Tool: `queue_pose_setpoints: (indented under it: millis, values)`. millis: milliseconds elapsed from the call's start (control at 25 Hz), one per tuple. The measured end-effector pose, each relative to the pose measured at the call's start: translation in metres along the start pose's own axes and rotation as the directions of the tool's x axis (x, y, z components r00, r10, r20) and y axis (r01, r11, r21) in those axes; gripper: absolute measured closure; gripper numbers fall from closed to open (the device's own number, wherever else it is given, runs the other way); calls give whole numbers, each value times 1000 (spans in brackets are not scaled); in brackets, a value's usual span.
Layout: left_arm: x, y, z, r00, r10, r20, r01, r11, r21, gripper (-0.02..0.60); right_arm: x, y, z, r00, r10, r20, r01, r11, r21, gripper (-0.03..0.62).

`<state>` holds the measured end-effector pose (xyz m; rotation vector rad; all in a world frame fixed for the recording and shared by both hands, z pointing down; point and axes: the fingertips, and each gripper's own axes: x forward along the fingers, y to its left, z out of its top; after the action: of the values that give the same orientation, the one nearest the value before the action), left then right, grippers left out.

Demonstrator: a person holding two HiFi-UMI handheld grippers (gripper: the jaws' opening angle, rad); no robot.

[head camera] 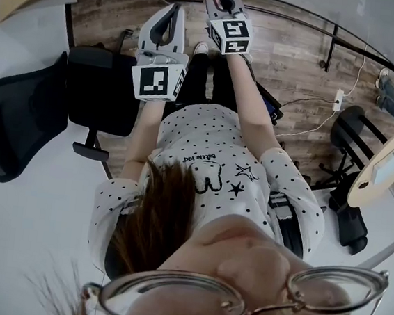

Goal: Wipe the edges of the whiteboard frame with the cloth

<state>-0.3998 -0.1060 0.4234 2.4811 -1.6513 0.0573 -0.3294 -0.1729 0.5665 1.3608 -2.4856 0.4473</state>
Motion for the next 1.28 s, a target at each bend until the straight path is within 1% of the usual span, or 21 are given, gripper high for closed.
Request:
queue_pose_setpoints:
  millis: [200,360,520,640,760,880,1040,1160,1280]
  values:
    - [7,-8,-4,1000,-17,-10,17,1000,-1,565,-6,-11,2,1000,-15,3,15,1000,-1,557]
    - [22,-26,-2,999,-32,-24,32,999,20,565,-16,-31,7,1000,-27,8,27,1000,14,557]
    - [36,-46,-8,998,-51,-45,52,998,33,565,-27,-53,9,999,-50,16,50,998,42,557]
    - [30,-45,-17,997,-56,-54,58,998,33,565,-29,-47,2,998,-55,12,54,998,37,557]
    - [37,-57,-19,997,-56,-59,58,998,37,565,-34,-56,2,999,-48,13,48,998,33,557]
    - [45,-68,-24,997,-39,-64,41,999,35,565,-39,-68,1,999,-34,10,33,999,38,557]
    - [43,-77,-38,998,-17,-67,18,1000,17,565,-46,-68,-2,1000,-12,8,11,999,33,559]
    - [47,-85,-48,997,-19,-69,21,1000,21,565,-50,-71,-3,1000,-3,8,3,1000,26,559]
    - [53,-97,-59,996,-18,-87,20,1000,20,565,-56,-81,-5,1000,2,8,-2,1000,29,559]
